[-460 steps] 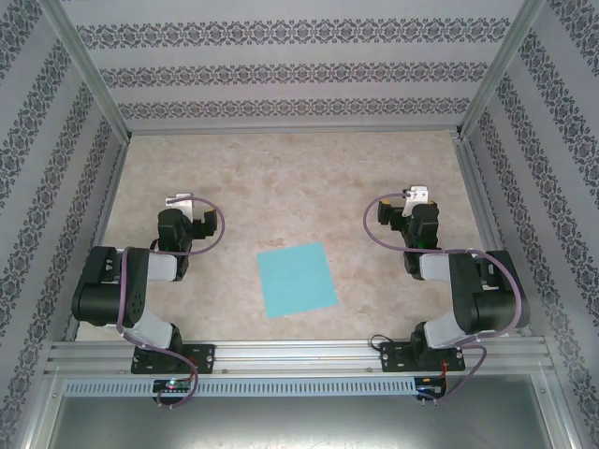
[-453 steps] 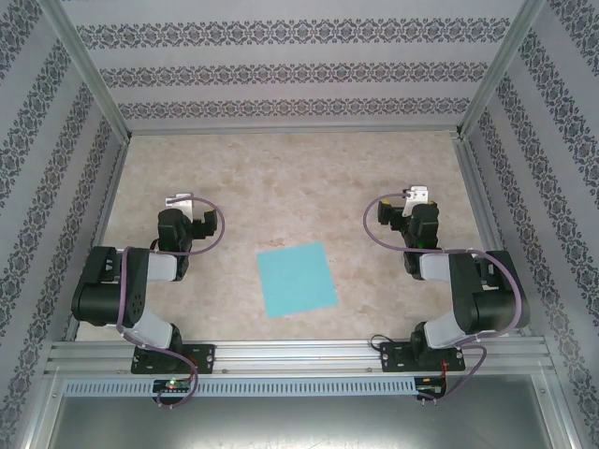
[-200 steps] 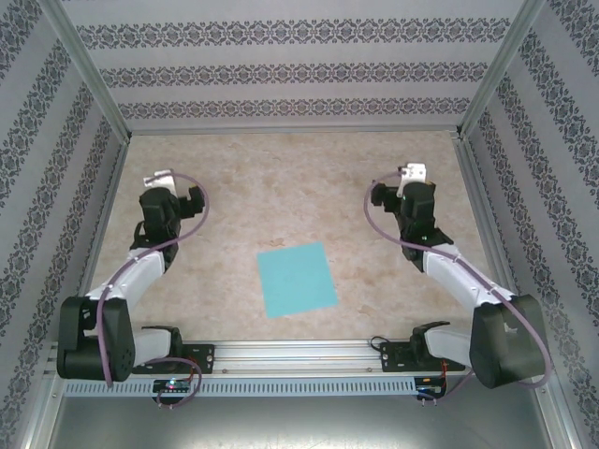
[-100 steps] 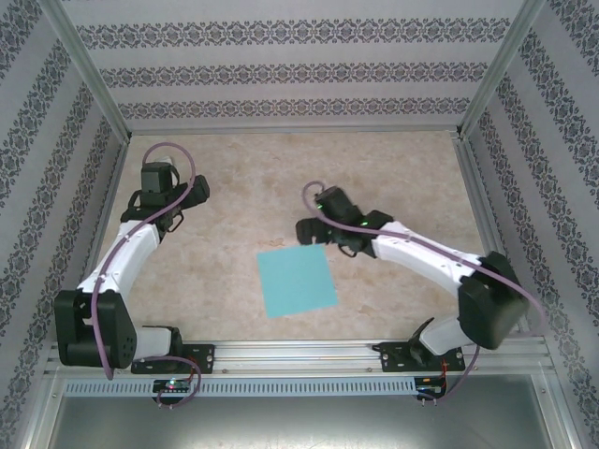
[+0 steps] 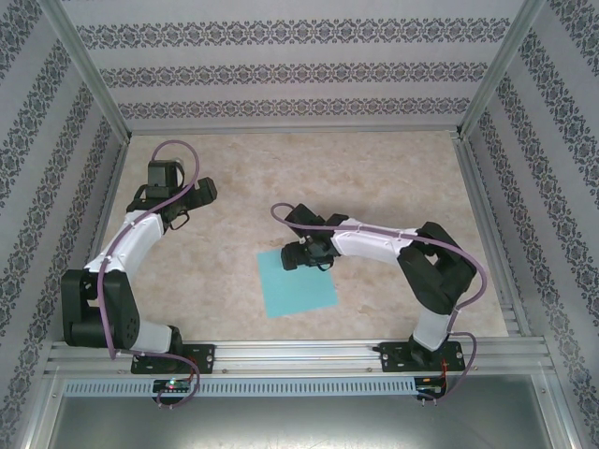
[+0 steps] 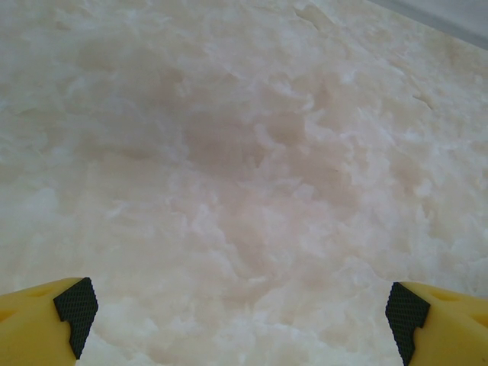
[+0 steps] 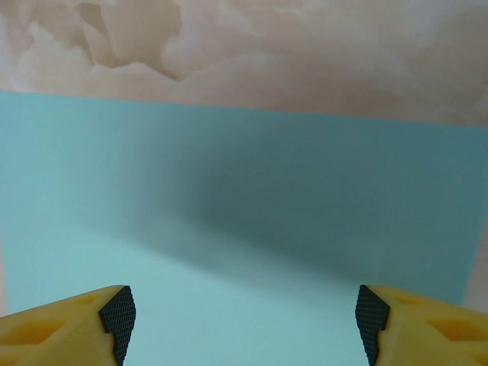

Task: Fold a paper plane with a square sheet of paper (pick it up from the middle)
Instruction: Move the square sheet of paper to the center of the table.

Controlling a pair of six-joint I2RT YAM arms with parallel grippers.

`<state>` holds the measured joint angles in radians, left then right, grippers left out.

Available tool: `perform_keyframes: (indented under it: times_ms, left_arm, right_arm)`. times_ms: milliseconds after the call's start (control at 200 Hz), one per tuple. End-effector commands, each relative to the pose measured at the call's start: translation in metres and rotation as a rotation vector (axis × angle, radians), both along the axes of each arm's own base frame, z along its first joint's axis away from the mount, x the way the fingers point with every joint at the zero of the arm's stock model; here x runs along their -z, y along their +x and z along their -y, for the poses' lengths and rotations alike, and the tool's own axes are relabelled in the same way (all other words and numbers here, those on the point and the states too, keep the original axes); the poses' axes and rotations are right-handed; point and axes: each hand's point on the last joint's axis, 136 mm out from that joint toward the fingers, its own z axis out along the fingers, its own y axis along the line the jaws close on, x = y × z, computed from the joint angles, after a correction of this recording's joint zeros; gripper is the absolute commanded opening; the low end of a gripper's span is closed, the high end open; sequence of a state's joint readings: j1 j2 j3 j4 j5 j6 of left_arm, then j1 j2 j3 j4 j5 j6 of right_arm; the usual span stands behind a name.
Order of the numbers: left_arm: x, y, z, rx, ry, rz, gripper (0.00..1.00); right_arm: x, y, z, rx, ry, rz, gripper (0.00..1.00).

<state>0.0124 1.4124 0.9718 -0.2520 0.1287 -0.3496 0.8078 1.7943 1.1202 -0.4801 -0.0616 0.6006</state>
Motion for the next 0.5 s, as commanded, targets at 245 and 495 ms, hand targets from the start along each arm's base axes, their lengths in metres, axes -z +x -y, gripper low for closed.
perform_keyframes:
  times_ms: [245,495]
  left_arm:
    - [0.011,0.009,0.011,0.012,-0.058,-0.043,1.0]
    - [0.017,0.011,0.017,0.017,-0.105,-0.064,1.0]
  right_arm:
    - [0.031,0.058,0.044,0.15,-0.037,-0.038,0.79]
    - [0.038,0.147,0.091,0.242,-0.049,0.01,0.78]
